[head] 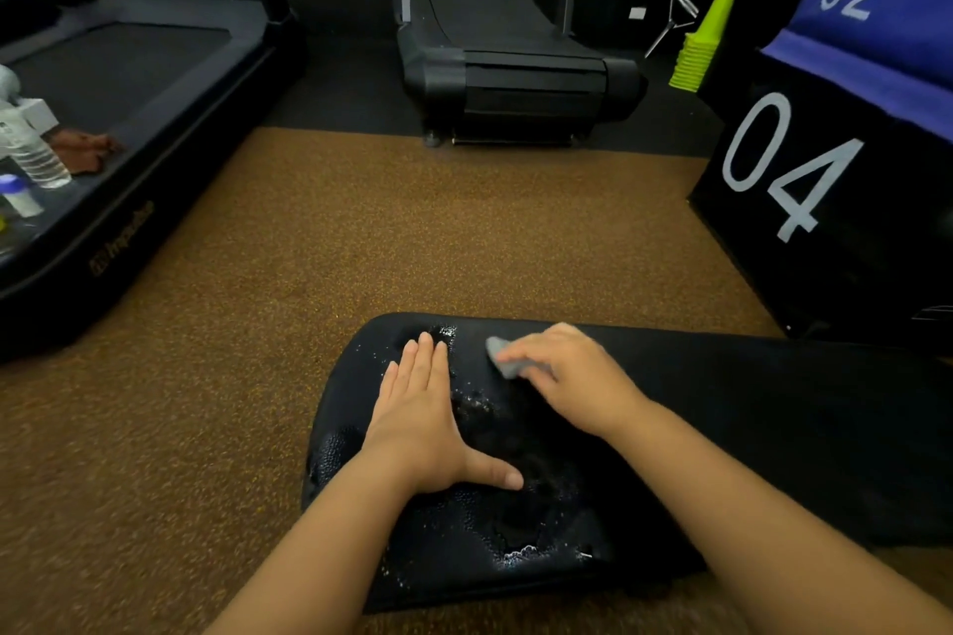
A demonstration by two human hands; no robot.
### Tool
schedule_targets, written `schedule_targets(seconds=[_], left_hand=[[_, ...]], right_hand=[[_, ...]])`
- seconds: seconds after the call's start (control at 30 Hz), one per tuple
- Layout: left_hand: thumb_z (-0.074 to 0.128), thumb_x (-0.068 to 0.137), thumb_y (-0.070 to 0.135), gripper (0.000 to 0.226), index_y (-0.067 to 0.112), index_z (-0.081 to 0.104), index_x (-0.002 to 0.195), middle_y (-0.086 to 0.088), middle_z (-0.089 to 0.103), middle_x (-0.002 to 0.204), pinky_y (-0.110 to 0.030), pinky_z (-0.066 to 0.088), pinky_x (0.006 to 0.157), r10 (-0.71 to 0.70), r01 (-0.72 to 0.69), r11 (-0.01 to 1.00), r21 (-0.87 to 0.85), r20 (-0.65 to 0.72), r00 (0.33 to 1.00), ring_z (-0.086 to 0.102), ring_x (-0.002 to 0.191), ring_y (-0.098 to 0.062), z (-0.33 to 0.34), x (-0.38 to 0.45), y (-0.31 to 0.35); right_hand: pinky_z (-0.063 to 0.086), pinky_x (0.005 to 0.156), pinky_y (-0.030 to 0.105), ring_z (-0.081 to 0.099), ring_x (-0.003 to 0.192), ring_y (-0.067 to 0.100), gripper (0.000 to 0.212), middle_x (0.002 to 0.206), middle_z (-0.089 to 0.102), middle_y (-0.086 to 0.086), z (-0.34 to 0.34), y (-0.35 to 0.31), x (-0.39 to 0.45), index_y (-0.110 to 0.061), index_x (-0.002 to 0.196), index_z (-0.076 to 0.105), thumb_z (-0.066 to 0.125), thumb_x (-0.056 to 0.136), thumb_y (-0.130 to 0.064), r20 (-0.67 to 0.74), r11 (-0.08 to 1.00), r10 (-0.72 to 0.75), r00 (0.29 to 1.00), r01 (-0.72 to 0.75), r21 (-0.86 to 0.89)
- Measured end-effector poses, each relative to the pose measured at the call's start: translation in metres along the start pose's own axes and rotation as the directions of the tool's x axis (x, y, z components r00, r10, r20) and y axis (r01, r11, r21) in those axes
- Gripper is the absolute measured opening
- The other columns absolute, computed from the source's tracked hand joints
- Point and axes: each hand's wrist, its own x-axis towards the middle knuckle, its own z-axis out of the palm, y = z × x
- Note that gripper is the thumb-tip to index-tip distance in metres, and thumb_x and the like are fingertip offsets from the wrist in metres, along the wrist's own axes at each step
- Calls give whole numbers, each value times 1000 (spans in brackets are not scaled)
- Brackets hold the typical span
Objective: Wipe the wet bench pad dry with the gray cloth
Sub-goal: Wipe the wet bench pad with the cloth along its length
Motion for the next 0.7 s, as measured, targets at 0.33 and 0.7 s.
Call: schedule_targets(seconds=[0.33,0.7], left_hand=[[70,37,81,157,14,-18,148,-1,-28,155,-36,-14,117,-14,15,998,-53,22,1000,-29,139,-14,-3,0,2],[48,93,49,55,32,35,143,6,22,156,-26,12,116,217,-264,941,-212,-223,950,8,145,-8,19,-22,39]], right_hand=[[38,93,18,52,99,-3,43,103,62,-20,9,-45,-27,-44,126,52,61,86,-33,176,980,33,984,-66,186],[23,113,32,25,138,9,35,144,40,-15,3,9,-70,-37,130,50,41,97,-35,-43,984,151,988,-155,-93]])
